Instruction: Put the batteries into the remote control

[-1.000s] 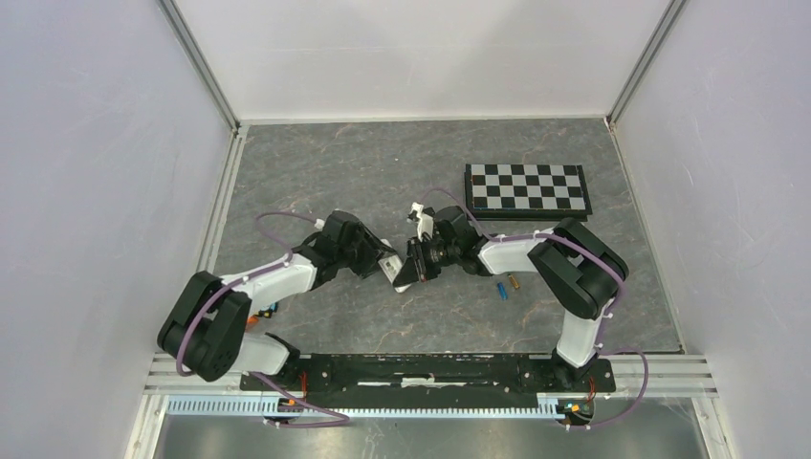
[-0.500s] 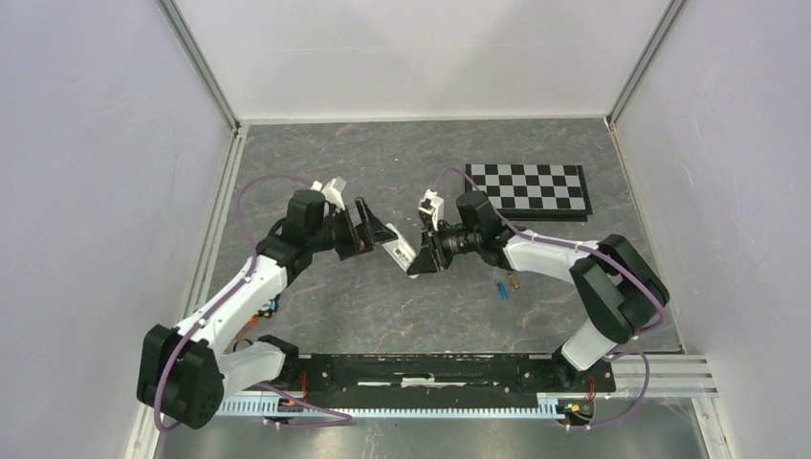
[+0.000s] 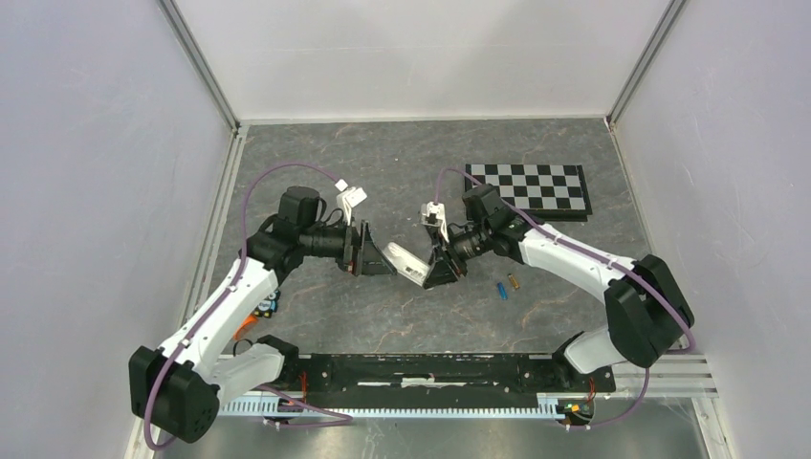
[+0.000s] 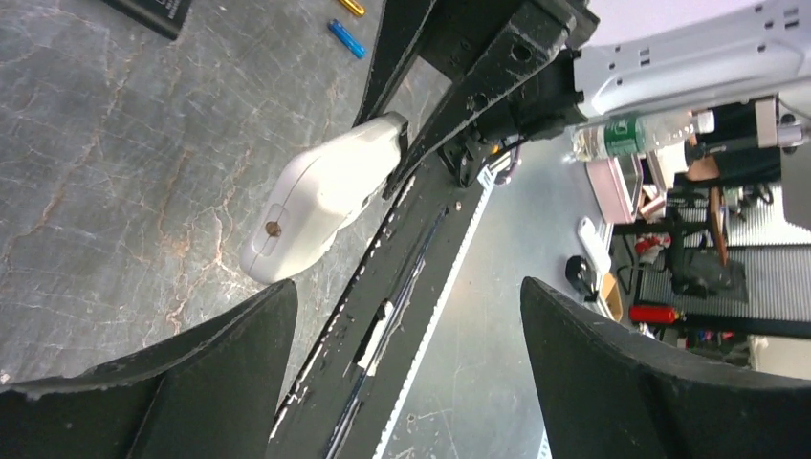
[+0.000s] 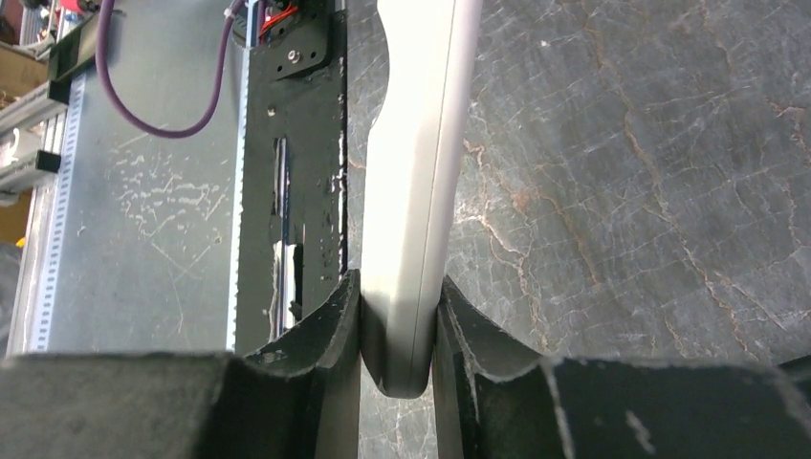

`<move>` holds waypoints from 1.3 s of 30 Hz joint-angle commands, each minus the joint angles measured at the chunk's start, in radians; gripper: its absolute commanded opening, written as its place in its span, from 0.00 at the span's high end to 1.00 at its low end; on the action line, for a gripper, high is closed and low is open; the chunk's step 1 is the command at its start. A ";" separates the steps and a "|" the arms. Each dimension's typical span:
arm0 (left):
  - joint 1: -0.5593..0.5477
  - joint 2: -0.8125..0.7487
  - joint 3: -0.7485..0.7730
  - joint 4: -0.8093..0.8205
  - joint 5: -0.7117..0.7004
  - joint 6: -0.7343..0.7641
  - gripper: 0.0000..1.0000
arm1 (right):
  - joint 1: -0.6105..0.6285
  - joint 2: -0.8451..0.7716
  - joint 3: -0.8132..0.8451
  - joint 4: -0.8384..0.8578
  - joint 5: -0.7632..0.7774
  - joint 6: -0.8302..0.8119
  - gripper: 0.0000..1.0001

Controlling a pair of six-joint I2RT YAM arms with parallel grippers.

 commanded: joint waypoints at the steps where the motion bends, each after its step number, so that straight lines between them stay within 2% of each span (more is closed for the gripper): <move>1: 0.003 -0.007 0.054 -0.050 0.029 0.158 0.08 | 0.011 -0.036 0.060 -0.126 -0.123 -0.161 1.00; 5: 0.003 0.009 0.096 -0.182 -0.036 0.269 0.08 | 0.011 -0.040 0.055 -0.141 -0.111 -0.173 1.00; 9: 0.003 0.017 0.120 -0.237 -0.078 0.318 0.08 | 0.011 -0.043 0.056 -0.141 -0.133 -0.177 1.00; 12: 0.003 0.022 0.106 -0.169 -0.019 0.273 0.09 | 0.011 -0.044 0.061 -0.142 -0.147 -0.180 1.00; 15: -0.007 0.014 0.056 -0.008 0.058 0.168 0.15 | 0.014 -0.034 0.070 -0.142 -0.172 -0.177 1.00; 19: -0.043 0.009 0.018 0.126 0.077 0.099 0.22 | 0.025 -0.015 0.084 -0.145 -0.189 -0.178 1.00; 24: -0.074 0.045 0.005 0.127 0.094 0.095 0.26 | 0.026 -0.002 0.107 -0.170 -0.207 -0.194 1.00; 30: -0.079 0.055 -0.006 0.127 0.109 0.095 0.45 | 0.026 -0.001 0.112 -0.180 -0.207 -0.199 1.00; 39: -0.081 0.081 -0.011 0.127 0.123 0.091 0.51 | 0.027 0.012 0.119 -0.164 -0.210 -0.164 1.00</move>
